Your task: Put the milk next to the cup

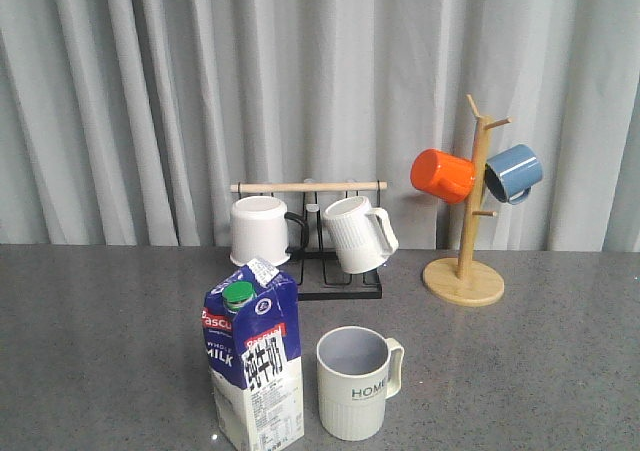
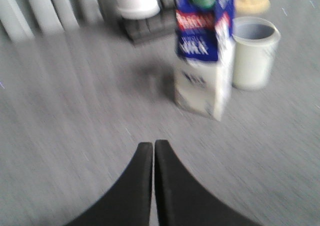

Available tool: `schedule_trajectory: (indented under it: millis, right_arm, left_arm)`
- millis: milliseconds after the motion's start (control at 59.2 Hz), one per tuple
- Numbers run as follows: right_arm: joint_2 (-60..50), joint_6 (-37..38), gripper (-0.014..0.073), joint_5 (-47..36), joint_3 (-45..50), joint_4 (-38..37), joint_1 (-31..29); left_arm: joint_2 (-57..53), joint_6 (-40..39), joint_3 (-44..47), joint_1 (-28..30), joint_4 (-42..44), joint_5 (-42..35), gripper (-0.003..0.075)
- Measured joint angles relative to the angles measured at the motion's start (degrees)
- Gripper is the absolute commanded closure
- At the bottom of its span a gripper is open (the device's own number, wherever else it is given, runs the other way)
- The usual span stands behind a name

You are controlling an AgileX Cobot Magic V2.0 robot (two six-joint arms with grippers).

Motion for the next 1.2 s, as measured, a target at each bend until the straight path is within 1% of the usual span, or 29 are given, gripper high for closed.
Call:
schedule_trajectory:
  millis: [118,203,270,321,389,456,625,726,895,1200]
  right_arm:
    - [0.0,0.0,0.0599,0.0,0.0,0.0,0.0]
    - [0.0,0.0,0.0599,0.0,0.0,0.1,0.0]
    - [0.0,0.0,0.0599,0.0,0.0,0.1,0.0]
    - [0.0,0.0,0.0599,0.0,0.0,0.1,0.0]
    - [0.0,0.0,0.0599,0.0,0.0,0.1,0.0]
    - [0.0,0.0,0.0599,0.0,0.0,0.1,0.0]
    - [0.0,0.0,0.0599,0.0,0.0,0.1,0.0]
    - [0.0,0.0,0.0599,0.0,0.0,0.1,0.0]
    - [0.0,0.0,0.0599,0.0,0.0,0.1,0.0]
    - [0.0,0.0,0.0599,0.0,0.2,0.1,0.0]
  left_arm:
    - [-4.1,-0.6,12.1,3.4,1.1,-17.3,0.0728]
    - [-8.2,-2.3,21.2,6.6,1.2,-27.0,0.0728]
    - [-11.4,-5.3,27.2,9.3,1.2,-30.6,0.0728]
    - [-13.6,-7.9,30.7,11.3,1.2,-31.6,0.0728]
    - [-16.3,-10.8,33.3,13.7,1.2,-31.3,0.0728]
    - [-19.1,-12.8,33.7,16.3,1.2,-30.2,0.0727]
    - [-25.7,-12.5,33.7,20.6,1.2,-24.9,0.0727]
    - [-28.9,-10.6,33.7,21.1,1.2,-22.9,0.0727]
    - [-29.4,-9.2,33.7,21.1,1.2,-21.0,0.0727]
    - [-29.4,-9.2,33.7,21.1,1.2,-20.7,0.0727]
